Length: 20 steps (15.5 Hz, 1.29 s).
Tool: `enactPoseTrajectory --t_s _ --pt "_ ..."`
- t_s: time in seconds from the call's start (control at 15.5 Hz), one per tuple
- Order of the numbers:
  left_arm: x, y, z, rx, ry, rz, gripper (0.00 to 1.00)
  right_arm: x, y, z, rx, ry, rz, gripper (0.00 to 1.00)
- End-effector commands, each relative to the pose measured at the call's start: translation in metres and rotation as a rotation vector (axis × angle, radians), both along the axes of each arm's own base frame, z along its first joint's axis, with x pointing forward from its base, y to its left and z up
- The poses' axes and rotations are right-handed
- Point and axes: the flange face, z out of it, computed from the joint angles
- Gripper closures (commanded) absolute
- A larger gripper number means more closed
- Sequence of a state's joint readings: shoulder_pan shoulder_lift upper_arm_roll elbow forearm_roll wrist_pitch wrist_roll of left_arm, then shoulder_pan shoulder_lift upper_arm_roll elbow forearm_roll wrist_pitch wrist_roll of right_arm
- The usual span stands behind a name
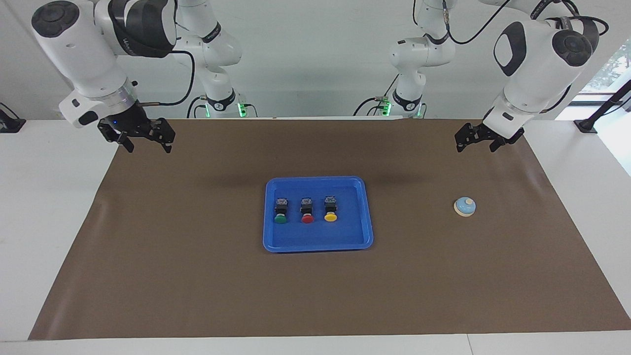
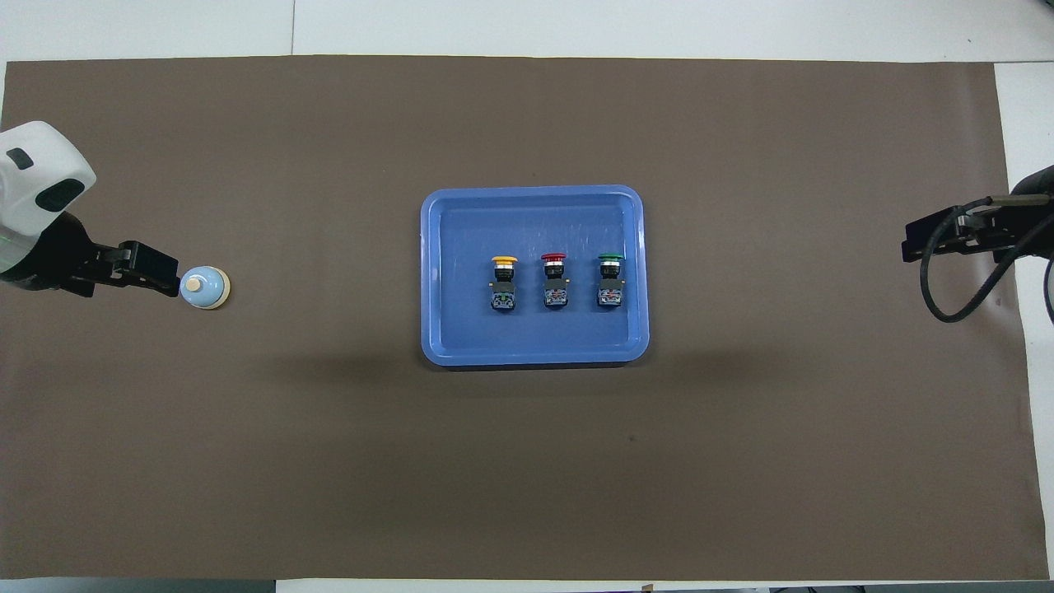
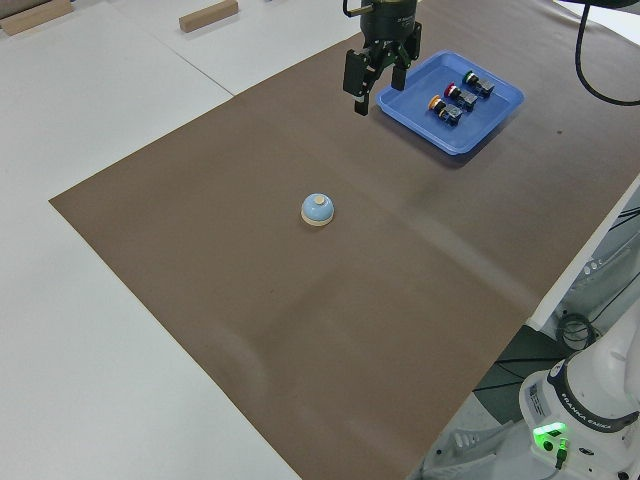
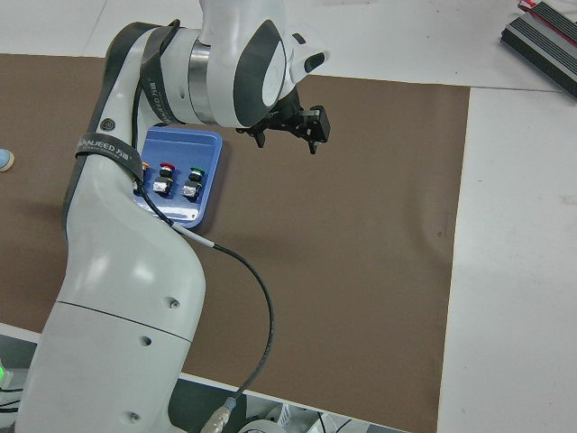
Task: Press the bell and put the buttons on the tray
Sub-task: 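Press down on the bell with the left gripper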
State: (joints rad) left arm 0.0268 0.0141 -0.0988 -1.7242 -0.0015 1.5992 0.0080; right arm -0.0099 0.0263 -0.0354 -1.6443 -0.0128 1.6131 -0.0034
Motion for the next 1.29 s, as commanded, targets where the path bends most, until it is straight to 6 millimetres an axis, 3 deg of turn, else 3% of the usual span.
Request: enactPoseTrajectory --t_s 0.0,0.71,0.84,1.03,1.1,1.23 --pt "-0.003 0.001 0.006 0.009 -0.006 0.007 0.00 -0.005 -0.003 0.004 0.005 0.004 0.002 0.00" --pt "-0.011 -0.015 0.011 0.006 -0.010 0.025 0.00 -0.006 0.003 0.003 0.004 0.007 0.012 0.00" --pt "-0.009 -0.015 0.000 0.001 -0.070 0.021 0.00 -0.006 0.003 0.003 0.004 0.007 0.014 0.00" --pt "-0.024 0.000 -0.034 0.001 -0.134 0.047 0.00 -0.006 0.003 0.003 0.005 0.007 0.012 0.00" --pt "-0.025 0.005 -0.042 0.002 -0.141 0.055 0.05 -0.006 0.003 0.003 0.005 0.007 0.012 0.00" --pt "-0.019 0.009 -0.057 0.001 -0.136 0.059 0.41 -0.006 0.003 0.003 0.005 0.007 0.012 0.00"
